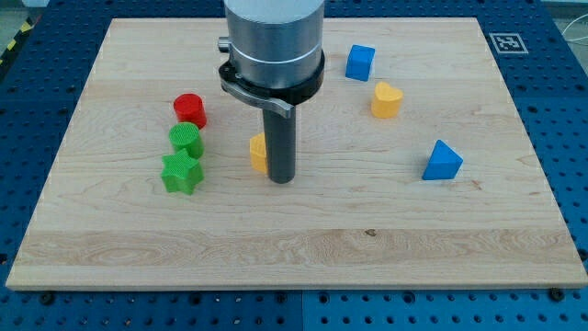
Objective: Move the yellow hexagon towards the right side of the green circle
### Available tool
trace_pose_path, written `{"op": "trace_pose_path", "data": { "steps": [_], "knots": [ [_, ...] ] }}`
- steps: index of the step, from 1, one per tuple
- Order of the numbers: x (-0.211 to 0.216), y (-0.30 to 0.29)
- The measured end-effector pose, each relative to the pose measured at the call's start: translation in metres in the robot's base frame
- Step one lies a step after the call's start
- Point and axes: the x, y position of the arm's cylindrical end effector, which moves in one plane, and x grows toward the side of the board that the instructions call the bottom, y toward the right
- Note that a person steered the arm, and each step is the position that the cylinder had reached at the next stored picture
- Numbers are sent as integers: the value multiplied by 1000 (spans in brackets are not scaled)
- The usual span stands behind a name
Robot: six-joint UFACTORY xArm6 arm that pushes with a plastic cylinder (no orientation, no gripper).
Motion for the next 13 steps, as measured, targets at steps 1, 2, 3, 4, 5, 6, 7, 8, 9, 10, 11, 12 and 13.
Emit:
{"op": "trace_pose_path", "data": {
  "steps": [1, 2, 3, 4, 5, 6, 7, 8, 9, 10, 11, 12, 13],
  "knots": [
    [-5, -12],
    [-11, -25],
    [-16, -31],
    [-18, -29],
    [-15, -6],
    [-12, 19],
    [-19, 22],
    [-34, 14],
    [-43, 4],
    [-47, -8],
    [-47, -18],
    [-48, -25],
    [-53, -27]
  ]
}}
